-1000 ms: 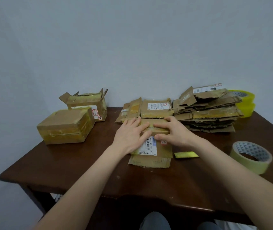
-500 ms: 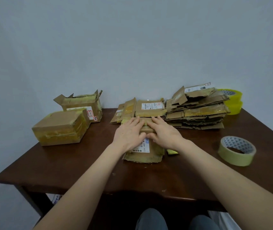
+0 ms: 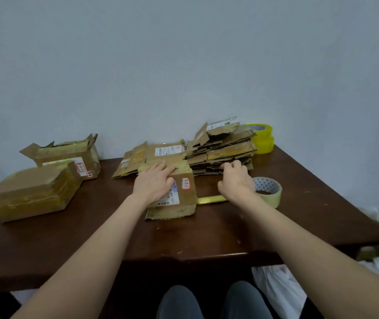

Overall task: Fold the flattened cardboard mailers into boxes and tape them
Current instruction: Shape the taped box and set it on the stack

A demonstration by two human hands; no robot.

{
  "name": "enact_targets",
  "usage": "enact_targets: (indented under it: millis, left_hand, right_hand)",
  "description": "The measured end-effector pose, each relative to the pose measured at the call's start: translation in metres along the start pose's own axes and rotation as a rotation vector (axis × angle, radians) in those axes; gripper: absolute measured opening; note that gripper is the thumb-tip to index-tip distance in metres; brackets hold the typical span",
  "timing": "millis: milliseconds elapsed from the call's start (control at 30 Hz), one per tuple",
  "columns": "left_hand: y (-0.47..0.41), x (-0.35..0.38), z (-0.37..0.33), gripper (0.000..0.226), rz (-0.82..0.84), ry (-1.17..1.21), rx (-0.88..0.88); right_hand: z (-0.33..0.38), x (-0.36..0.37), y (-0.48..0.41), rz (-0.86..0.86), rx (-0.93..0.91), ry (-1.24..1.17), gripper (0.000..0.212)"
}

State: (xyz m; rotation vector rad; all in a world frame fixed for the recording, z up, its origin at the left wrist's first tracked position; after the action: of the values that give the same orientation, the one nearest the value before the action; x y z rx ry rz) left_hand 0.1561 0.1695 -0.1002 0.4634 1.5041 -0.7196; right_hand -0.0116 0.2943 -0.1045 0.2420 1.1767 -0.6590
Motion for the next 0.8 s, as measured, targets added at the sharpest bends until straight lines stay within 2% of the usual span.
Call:
enact_targets:
  millis: [133, 200, 267, 333, 400, 533, 633, 667, 733, 800]
  left_hand:
    - [0.003, -0.002, 0.004, 0.050, 0.004, 0.017, 0.005]
    - [0.004, -0.004, 0.006, 0.049, 0.002, 0.031, 0.012]
    - [0.005, -0.005, 0.007, 0.049, 0.012, 0.039, 0.025]
    - [0.007, -0.005, 0.009, 0.050, 0.029, 0.026, 0.049]
    - [0.009, -0.006, 0.014, 0.050, 0.042, 0.024, 0.073]
    - [0.012, -0.005, 0.025, 0.051, 0.052, 0.073, 0.127]
    - [0.010, -0.006, 0.031, 0.054, -0.004, 0.136, 0.119]
    - [0.010, -0.004, 0.035, 0.059, -0.050, 0.191, 0.071]
    - [0.011, -0.002, 0.046, 0.084, -0.126, 0.378, -0.083]
    - [0.012, -0.001, 0.053, 0.111, -0.119, 0.571, -0.187]
  right_hand:
    - [-0.043, -0.002, 0.007, 0.123, 0.224, 0.173, 0.061]
    - [-0.052, 0.000, 0.010, 0.202, 0.243, 0.240, 0.055]
    - [-0.050, -0.001, 0.009, 0.181, 0.207, 0.246, 0.044]
    - [-0.037, -0.009, 0.002, 0.086, 0.168, 0.115, 0.039]
    - [-0.016, -0.021, -0.008, 0.012, 0.095, -0.147, 0.039]
    - [0.051, -0.053, -0.029, -0.070, -0.204, -0.642, 0.031]
    - [0.090, -0.054, -0.040, -0.015, -0.297, -0.712, 0.030]
    - [0.097, -0.049, -0.044, 0.004, -0.295, -0.694, 0.030]
    - [0.103, -0.039, -0.051, 0.021, -0.267, -0.702, 0.030]
    - [0.103, -0.034, -0.056, 0.017, -0.235, -0.760, 0.030]
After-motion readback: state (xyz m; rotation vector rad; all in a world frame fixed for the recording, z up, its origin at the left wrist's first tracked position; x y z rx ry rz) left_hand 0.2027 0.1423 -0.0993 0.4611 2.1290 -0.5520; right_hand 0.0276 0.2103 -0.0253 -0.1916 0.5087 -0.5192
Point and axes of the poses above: each hand's wrist, its own y-axis away from the middle knuckle, its own x-axis out of the palm, z = x × y, the point moved 4 cm from there along -y, towards the middle knuckle, and after that the axes turned 3 degrees about z, right-handed, at the moved point
